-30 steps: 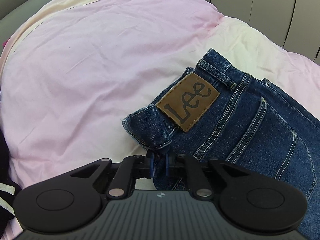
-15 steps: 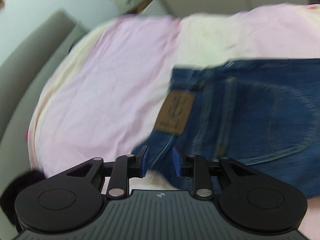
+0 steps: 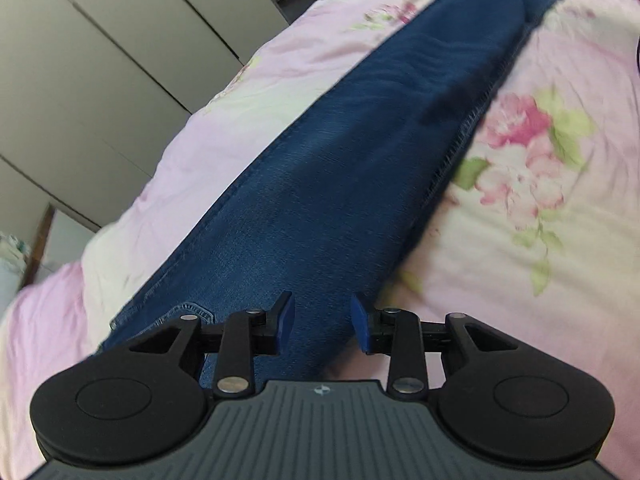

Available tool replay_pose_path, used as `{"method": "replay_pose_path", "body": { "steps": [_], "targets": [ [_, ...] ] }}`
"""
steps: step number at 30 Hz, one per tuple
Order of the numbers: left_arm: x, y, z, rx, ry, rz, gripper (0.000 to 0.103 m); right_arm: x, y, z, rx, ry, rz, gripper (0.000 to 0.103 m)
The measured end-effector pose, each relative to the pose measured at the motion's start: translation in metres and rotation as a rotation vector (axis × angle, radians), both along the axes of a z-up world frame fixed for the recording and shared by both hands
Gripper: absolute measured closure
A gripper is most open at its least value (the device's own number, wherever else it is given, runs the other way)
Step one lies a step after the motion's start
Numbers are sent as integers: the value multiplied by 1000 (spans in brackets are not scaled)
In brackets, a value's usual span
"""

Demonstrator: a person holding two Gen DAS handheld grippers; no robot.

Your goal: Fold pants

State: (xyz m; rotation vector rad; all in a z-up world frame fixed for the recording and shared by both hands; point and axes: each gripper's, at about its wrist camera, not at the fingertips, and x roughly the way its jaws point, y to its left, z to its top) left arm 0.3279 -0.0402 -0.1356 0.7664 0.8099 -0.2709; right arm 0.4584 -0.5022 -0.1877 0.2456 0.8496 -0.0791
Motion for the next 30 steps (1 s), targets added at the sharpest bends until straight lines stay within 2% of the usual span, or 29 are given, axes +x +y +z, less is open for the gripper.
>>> {"method": "replay_pose_path", "body": {
  "steps": [1,3,7,9,11,14,15,16,18,20,22,24,28,30],
  "targets": [
    [-9,-2,-2,4,-11,-5,63,-5,3,0,-22,6,28,62],
    [-18,5,-2,-42,6,38,63,-16,10,1,-50,13,88,62],
    [-40,35,-3,-125,-14,248,68,-37,32,-8,-63,17,189,62],
    [-36,55,-11,-197,-11,379,68,-42,44,-16,-60,26,218,62],
    [-28,72,-21,-292,37,473,68,-46,57,-23,-58,25,239,62],
    [-18,85,-34,-404,48,554,68,-48,71,-27,-44,23,254,62],
    [-14,87,-37,-445,30,573,68,-49,75,-27,-40,24,262,62],
    [-9,88,-40,-472,3,582,64,-49,79,-28,-41,26,269,62],
    [3,87,-46,-452,-53,617,61,-49,86,-28,-52,35,278,61],
    [8,90,-41,-472,-75,612,74,-50,90,-29,-58,50,277,61],
    [3,93,-25,-492,-142,588,81,-50,92,-29,-64,56,276,61],
    [1,95,-7,-489,-167,566,85,-52,93,-28,-74,54,277,61],
    [9,105,29,-507,-42,588,90,-52,96,-27,-68,59,268,61],
    [11,107,44,-486,81,583,96,-52,99,-23,-68,48,274,61]
  ]
}}
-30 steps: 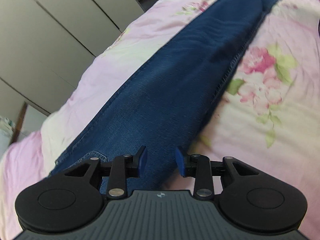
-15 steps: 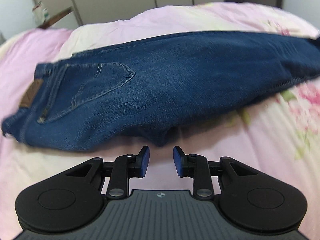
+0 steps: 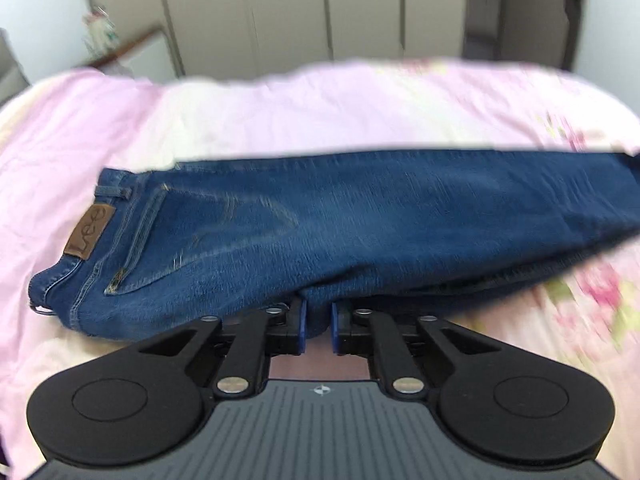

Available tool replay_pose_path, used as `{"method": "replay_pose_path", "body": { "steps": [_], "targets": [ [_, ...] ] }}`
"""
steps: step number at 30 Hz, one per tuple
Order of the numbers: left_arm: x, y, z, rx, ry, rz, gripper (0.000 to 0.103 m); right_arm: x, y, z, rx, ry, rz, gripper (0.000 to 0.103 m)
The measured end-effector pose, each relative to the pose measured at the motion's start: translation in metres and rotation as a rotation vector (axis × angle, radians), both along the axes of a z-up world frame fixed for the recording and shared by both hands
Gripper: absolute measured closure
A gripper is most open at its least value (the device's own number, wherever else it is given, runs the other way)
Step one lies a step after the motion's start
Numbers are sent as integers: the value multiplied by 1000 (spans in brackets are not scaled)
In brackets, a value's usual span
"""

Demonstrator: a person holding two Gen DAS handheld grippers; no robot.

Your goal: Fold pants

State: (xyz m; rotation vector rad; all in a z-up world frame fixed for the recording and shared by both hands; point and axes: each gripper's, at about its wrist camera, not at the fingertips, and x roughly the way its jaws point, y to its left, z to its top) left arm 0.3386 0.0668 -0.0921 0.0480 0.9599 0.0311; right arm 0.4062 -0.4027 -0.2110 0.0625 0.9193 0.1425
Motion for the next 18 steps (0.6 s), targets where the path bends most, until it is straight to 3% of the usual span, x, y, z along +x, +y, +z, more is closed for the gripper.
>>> {"method": "replay_pose_path", "body": {
  "steps": [4,9,11,12,14,18],
  "targets": [
    [5,7,-4,-14,246,-85,102,-5,4,12,-10,-33,28,61],
    [13,16,-54,-9,481,-95,103,-7,-1,14,-11,-31,-3,61],
    [7,20,-64,43,473,-97,103,-9,-4,17,-7,-33,-6,61],
    [3,22,-62,19,455,-99,103,-11,-4,19,-12,-38,-3,61],
    [-7,19,-50,-40,404,-148,103,-16,-6,23,-23,-40,8,61],
    [-22,-13,-14,12,251,-288,94,-23,-13,29,-68,-49,15,61]
  ]
}}
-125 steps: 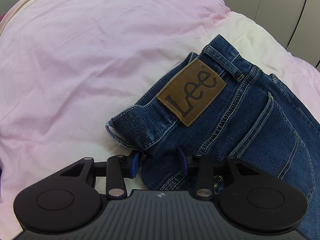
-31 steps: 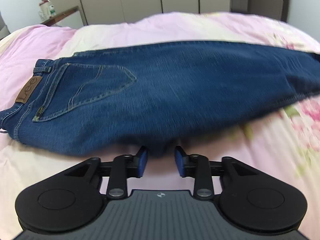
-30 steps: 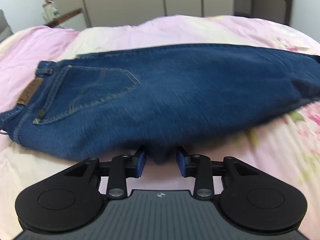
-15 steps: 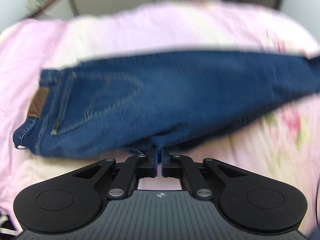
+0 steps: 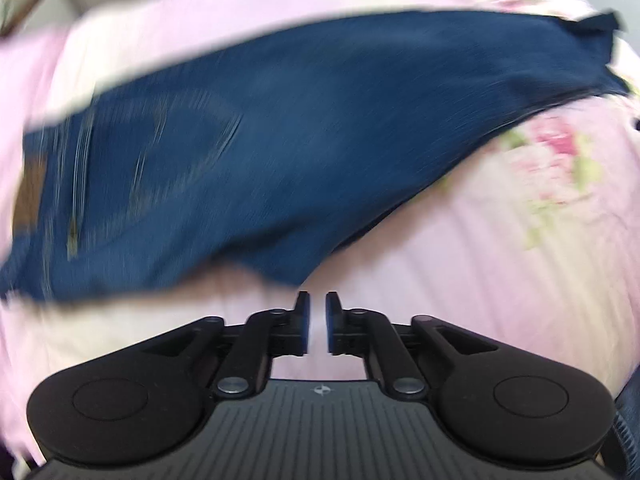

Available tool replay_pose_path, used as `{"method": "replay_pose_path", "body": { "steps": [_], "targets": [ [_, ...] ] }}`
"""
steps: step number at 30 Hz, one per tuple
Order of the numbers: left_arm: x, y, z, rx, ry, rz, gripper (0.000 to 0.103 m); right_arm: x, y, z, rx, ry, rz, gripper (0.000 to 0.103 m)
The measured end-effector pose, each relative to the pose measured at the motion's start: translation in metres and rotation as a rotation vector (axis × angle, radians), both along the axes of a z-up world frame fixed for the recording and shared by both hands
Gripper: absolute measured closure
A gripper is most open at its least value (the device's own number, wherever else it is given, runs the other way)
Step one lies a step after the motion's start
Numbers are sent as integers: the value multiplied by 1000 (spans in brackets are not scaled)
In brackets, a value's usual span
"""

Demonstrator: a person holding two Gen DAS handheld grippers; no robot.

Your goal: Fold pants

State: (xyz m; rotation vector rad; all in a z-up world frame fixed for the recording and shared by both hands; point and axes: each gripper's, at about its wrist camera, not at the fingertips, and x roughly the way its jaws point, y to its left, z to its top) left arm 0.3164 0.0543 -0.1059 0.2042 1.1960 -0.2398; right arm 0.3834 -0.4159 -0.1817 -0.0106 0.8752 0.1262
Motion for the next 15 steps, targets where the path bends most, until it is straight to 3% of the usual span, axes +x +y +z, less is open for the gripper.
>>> {"method": "replay_pose_path", "body": {
  "steps": [4,7,10,13,15],
  "targets": [
    [7,-38,24,-56,-104,-103,75,3,-13,4,-80,-36,-14,62],
    [20,-83,27,-4,-194,-222,61,13,-29,6,-118,-59,-42,62],
    [33,-134,18,54,-260,-333,59,27,-41,2,-217,-81,-37,62],
    [52,-175,3,45,-302,-424,50,46,-56,-7,-333,-92,-13,62],
    [61,-204,-9,40,-315,-466,49,59,-73,-11,-352,-100,-24,62]
  ]
}}
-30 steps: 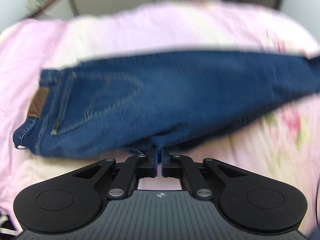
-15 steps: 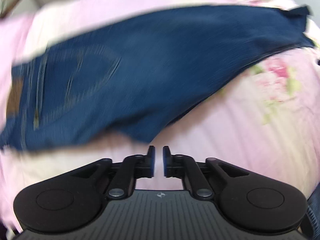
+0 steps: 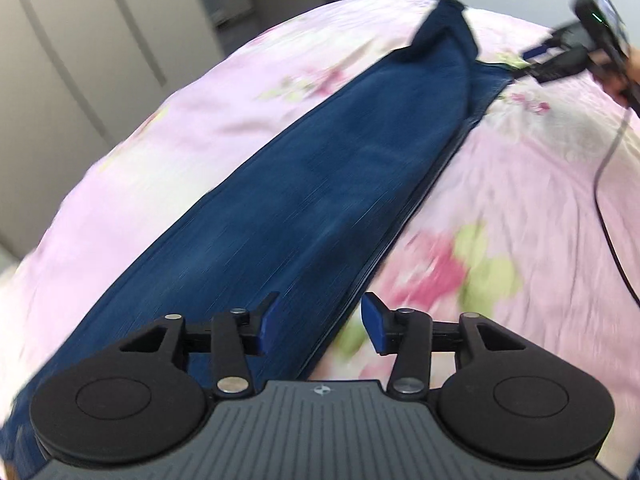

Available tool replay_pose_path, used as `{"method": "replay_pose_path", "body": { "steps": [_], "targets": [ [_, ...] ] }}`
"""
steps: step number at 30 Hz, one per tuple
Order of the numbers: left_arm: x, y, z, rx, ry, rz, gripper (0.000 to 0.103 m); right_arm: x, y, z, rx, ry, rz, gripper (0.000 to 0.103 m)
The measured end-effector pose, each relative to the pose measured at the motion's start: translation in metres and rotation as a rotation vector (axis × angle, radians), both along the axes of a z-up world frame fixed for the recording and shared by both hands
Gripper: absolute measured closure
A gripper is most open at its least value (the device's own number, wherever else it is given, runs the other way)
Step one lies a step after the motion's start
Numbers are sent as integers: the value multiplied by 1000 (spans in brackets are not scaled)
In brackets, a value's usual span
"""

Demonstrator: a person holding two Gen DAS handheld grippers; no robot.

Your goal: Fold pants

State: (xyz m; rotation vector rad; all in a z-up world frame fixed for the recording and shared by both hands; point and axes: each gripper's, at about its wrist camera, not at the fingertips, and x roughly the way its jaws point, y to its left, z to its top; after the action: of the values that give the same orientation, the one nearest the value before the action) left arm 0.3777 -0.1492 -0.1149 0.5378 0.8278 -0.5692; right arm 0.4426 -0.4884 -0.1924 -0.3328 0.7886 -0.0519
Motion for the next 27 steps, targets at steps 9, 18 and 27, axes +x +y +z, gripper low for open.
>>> {"method": "replay_pose_path", "body": {
  "steps": [9,18,27],
  "targets": [
    [18,-73,-54,150,-73,-100,48,78,-67,-22,-28,-43,-2,60],
    [27,-69,-39,21,-69,-51,103,112,-87,-40,30,2,-2,100],
    [27,-60,-17,-43,-78,-31,103,99,-129,29,194,-70,-156,103]
  ]
}}
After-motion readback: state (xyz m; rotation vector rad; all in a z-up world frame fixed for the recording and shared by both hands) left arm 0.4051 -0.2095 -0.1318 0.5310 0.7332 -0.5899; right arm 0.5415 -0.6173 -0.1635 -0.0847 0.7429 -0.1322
